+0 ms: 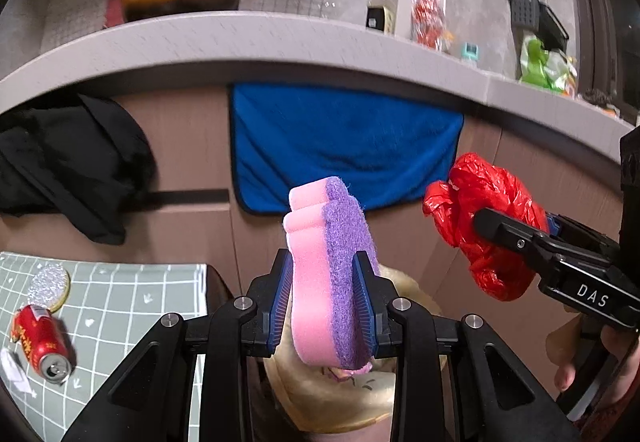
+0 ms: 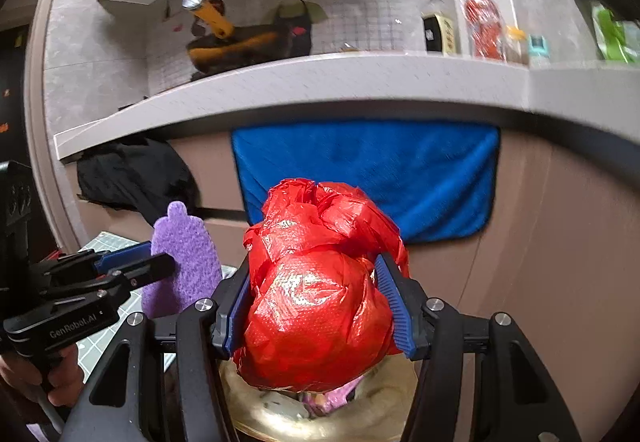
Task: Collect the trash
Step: 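Carry the sponge and red bag over the bin with both grippers, then open both grippers to drop the sponge and red bag into the bin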
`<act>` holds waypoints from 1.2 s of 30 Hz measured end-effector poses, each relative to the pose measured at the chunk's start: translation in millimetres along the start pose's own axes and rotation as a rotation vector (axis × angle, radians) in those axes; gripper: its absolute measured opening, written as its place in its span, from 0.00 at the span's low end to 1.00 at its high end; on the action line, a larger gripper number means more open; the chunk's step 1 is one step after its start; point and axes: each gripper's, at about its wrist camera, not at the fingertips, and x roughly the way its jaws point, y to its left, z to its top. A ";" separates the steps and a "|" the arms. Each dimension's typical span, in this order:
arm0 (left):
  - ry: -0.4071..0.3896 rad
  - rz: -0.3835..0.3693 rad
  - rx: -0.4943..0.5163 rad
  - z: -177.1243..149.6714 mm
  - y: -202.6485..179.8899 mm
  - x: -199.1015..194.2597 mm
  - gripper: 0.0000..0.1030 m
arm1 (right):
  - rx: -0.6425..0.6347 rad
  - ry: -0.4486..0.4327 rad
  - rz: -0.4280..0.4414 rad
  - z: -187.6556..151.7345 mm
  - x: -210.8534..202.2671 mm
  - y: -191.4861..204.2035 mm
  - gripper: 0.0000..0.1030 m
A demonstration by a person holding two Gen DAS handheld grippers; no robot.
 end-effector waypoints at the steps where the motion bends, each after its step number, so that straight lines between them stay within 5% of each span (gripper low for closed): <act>1: 0.007 0.000 0.002 -1.8 -1.6 3.1 0.31 | 0.011 0.006 -0.001 -3.4 2.9 -4.4 0.52; 36: 0.152 -0.041 -0.068 -22.1 14.2 61.9 0.31 | 0.095 0.147 0.019 -40.2 68.3 -24.9 0.53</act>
